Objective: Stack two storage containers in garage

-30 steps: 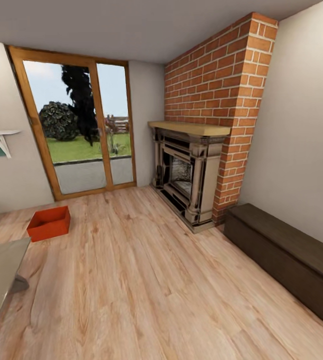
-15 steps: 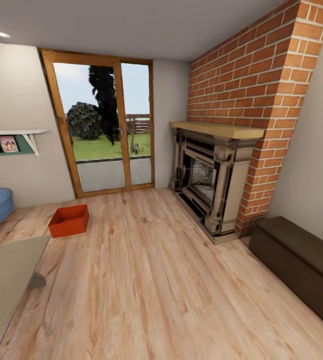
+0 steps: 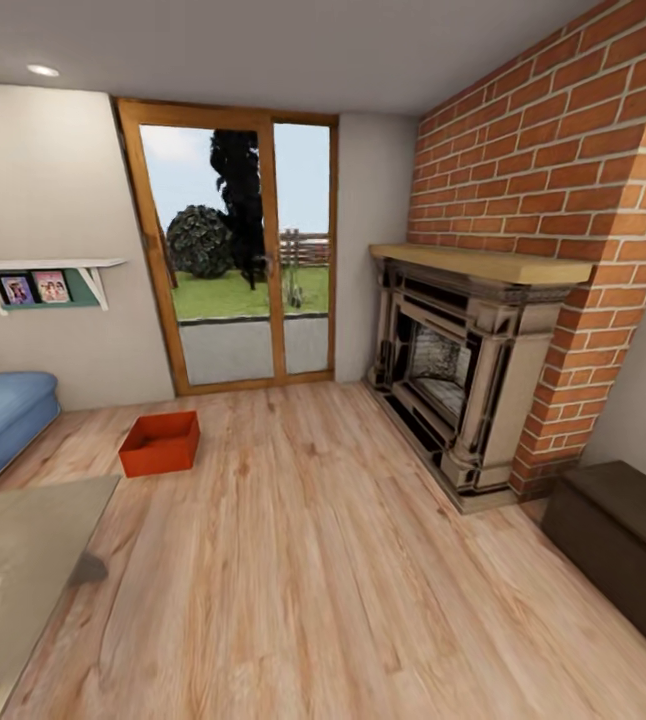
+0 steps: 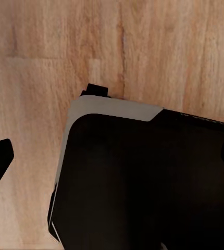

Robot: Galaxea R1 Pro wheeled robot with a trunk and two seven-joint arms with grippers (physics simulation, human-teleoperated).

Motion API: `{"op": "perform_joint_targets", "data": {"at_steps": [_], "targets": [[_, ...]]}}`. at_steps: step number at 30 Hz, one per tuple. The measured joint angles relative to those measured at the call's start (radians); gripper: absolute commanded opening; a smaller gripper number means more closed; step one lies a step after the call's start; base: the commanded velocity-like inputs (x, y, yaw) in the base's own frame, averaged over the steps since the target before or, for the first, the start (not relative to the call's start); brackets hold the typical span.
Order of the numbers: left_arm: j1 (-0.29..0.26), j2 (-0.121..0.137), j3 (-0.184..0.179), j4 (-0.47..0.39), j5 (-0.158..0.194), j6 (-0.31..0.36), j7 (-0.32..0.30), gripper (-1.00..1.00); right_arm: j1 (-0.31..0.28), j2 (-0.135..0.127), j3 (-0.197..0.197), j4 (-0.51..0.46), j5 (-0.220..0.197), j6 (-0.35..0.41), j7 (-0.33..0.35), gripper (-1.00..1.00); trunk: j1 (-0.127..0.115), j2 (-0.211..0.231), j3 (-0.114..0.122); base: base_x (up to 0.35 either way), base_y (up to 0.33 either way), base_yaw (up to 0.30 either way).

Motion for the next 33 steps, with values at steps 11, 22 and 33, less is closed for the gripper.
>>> {"op": "perform_joint_targets", "data": {"at_steps": [11, 22, 33], "targets": [[0.0, 0.0, 0.0, 0.0, 0.0, 0.0, 0.0, 1.0, 0.0, 0.0, 0.0, 0.0, 0.0, 0.001, 0.0, 1.0, 0.0, 0.0, 0.0, 0.333, 0.0, 0.025], [0.0, 0.0, 0.0, 0.0, 0.0, 0.0, 0.0, 1.0, 0.0, 0.0, 0.0, 0.0, 0.0, 0.001, 0.0, 1.0, 0.0, 0.0, 0.0, 0.333, 0.0, 0.265], [0.0, 0.0, 0.0, 0.0, 0.0, 0.0, 0.0, 1.0, 0.0, -0.001, 0.0, 0.0, 0.0, 0.0, 0.0, 1.0, 0.0, 0.0, 0.0, 0.333, 0.0, 0.182]]}}
